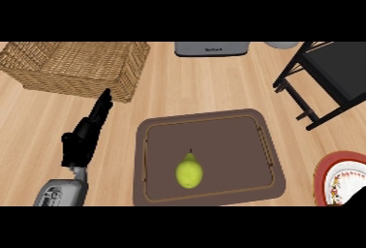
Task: Pick the croissant from the tray and place it in the tiered shelf
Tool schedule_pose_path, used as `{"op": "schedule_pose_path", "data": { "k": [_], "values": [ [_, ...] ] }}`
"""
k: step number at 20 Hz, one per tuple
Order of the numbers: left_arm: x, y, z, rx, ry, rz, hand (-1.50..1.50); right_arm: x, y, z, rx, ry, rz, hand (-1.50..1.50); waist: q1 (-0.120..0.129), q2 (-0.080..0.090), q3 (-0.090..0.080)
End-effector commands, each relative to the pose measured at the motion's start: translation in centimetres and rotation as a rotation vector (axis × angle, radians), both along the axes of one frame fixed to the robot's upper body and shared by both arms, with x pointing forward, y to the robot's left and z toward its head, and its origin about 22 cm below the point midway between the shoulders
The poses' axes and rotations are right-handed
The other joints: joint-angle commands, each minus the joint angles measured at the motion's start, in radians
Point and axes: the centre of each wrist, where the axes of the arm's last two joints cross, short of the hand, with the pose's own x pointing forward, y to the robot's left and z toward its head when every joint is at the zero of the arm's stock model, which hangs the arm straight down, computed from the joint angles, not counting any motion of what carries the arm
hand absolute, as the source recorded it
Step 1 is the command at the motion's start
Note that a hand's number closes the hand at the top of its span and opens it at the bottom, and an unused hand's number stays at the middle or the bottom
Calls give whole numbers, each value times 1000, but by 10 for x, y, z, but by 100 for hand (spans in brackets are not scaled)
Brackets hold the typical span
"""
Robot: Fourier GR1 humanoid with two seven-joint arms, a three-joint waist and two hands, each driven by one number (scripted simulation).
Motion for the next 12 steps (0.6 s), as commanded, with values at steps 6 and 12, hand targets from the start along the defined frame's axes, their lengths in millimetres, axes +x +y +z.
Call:
{"op": "schedule_pose_path", "data": {
  "k": [6,12],
  "values": [
    [7,-14,4,-11,-15,-23,0,-21,-48,78,-17,-190,-210,150,19,3,0],
    [-2,-7,-2,-11,-8,-32,0,-1,-61,118,26,-289,-360,150,37,5,0]
  ]
}}
